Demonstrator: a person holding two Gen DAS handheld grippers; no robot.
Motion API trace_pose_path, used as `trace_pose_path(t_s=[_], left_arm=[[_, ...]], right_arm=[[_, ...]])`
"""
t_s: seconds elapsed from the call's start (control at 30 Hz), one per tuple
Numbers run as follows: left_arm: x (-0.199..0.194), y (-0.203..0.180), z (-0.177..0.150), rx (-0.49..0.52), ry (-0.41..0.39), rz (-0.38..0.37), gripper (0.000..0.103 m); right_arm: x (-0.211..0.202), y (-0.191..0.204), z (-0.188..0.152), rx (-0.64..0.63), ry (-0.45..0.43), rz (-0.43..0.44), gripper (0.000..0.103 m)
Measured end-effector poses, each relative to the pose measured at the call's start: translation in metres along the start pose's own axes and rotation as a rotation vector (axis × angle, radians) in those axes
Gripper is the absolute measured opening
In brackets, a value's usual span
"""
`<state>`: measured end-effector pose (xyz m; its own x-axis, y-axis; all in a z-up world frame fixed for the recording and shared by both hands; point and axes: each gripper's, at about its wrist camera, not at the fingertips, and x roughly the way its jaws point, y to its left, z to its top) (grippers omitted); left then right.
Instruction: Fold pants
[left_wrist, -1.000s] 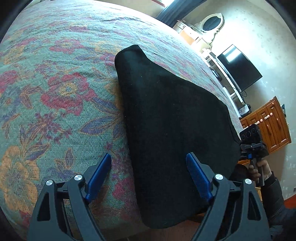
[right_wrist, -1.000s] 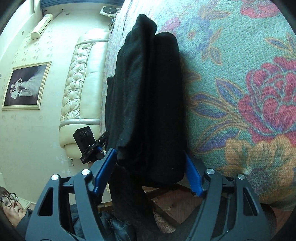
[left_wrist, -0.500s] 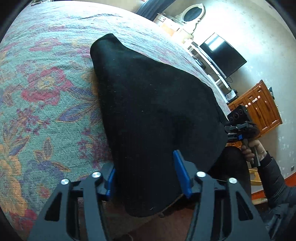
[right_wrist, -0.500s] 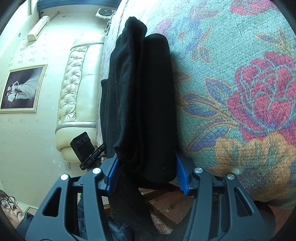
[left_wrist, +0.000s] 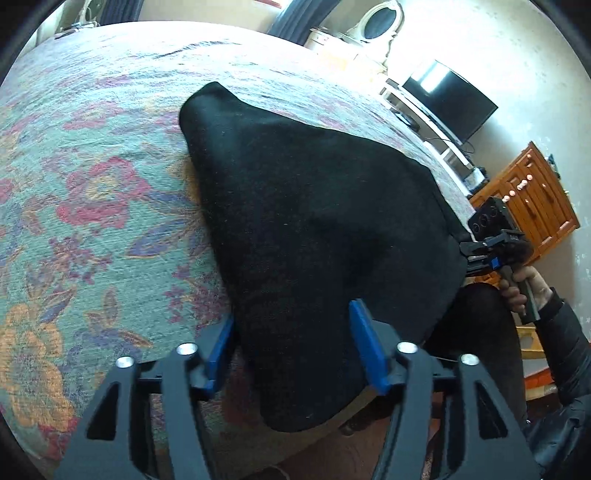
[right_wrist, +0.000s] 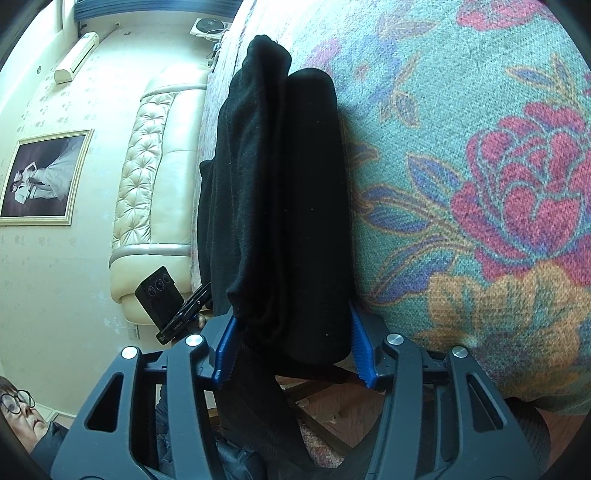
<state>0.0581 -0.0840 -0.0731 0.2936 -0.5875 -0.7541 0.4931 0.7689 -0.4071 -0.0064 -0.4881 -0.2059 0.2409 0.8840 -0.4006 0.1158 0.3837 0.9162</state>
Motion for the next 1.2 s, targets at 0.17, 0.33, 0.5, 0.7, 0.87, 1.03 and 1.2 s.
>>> trace_pose_path(t_s=[0.17, 0.33, 0.5, 0.7, 0.87, 1.03, 1.2], left_arm=[[-0.001, -0.002, 0.001, 0.001, -0.003, 0.037, 0.083], [0.005, 0.005, 0.005, -0.015, 0.018, 0.011, 0.085], [0.013, 0.006, 0.012, -0.012, 0.043, -0.006, 0.085], [0.024, 0.004, 0.024, -0.004, 0.061, -0.016, 0.085], [0.03, 0.01, 0.03, -0.025, 0.062, -0.047, 0.086], [0.033, 0.014, 0.033, -0.027, 0.06, -0.077, 0.086], [0.034, 0.014, 0.037, -0.029, 0.064, -0.1, 0.086]], right_arm=[[-0.003, -0.004, 0.002, 0.006, -0.002, 0.013, 0.055], [-0.01, 0.003, 0.009, -0.032, -0.036, 0.002, 0.062], [-0.016, 0.008, 0.03, -0.053, -0.088, -0.016, 0.073], [-0.002, 0.016, 0.058, -0.085, -0.086, -0.045, 0.088], [0.013, 0.024, 0.069, -0.125, -0.05, -0.06, 0.09], [0.015, 0.026, 0.068, -0.149, -0.057, -0.049, 0.087], [0.01, 0.016, 0.065, -0.139, -0.061, -0.062, 0.061]])
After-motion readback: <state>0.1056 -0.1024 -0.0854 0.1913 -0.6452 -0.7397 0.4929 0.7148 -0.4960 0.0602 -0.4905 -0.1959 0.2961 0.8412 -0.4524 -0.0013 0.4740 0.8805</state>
